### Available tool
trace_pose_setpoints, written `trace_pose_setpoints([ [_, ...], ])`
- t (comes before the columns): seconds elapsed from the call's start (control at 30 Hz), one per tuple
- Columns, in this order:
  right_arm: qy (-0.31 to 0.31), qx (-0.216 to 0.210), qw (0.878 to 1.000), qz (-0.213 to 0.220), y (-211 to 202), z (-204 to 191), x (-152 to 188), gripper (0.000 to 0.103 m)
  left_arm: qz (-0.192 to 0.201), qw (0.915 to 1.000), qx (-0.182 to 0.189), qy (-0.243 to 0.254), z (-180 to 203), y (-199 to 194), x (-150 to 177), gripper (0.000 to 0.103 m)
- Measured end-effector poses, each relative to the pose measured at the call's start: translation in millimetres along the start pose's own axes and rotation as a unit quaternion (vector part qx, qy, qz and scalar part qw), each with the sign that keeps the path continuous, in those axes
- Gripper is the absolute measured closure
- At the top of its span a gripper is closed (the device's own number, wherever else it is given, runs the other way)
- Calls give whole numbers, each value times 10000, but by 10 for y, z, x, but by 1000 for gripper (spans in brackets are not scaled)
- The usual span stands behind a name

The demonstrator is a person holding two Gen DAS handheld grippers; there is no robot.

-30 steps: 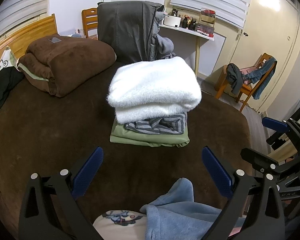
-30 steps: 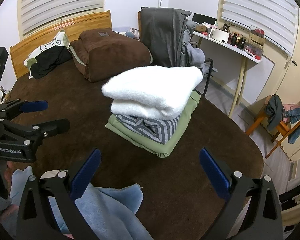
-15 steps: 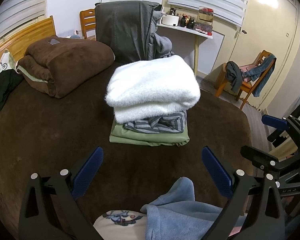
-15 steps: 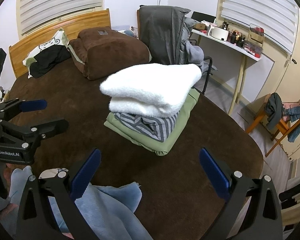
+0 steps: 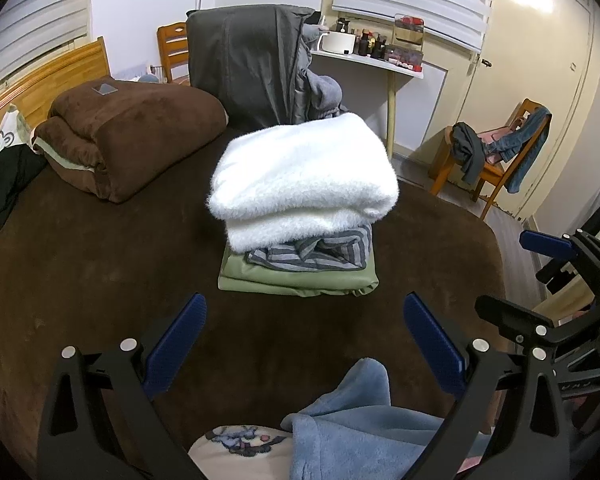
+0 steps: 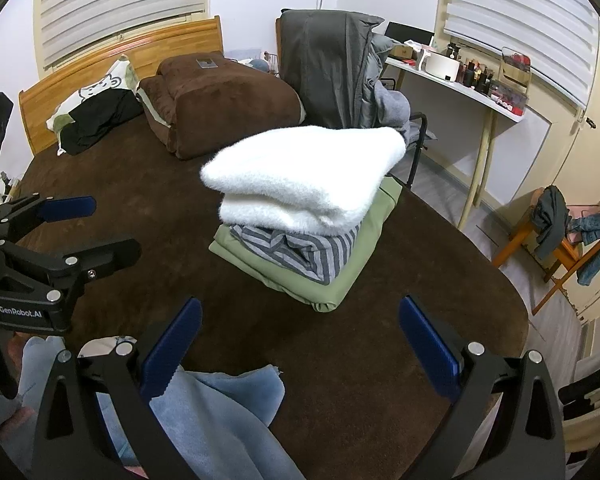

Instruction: Fold large clothes

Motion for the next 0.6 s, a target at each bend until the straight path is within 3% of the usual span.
trace_pose_setpoints([
  [0.6, -20, 19, 10000, -16, 3, 17, -53, 6, -59, 10000, -2, 18, -16, -4, 17, 7],
])
Point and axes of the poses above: each gripper's, at about its wrist camera, not at the fingertips, and y roughly the way its jaws point, z to its right, x to its underside, the point moved 3 cm from there along y, roughly the way its jaws point, and after that the axes turned 11 degrees about -y, right-handed, at the moved point
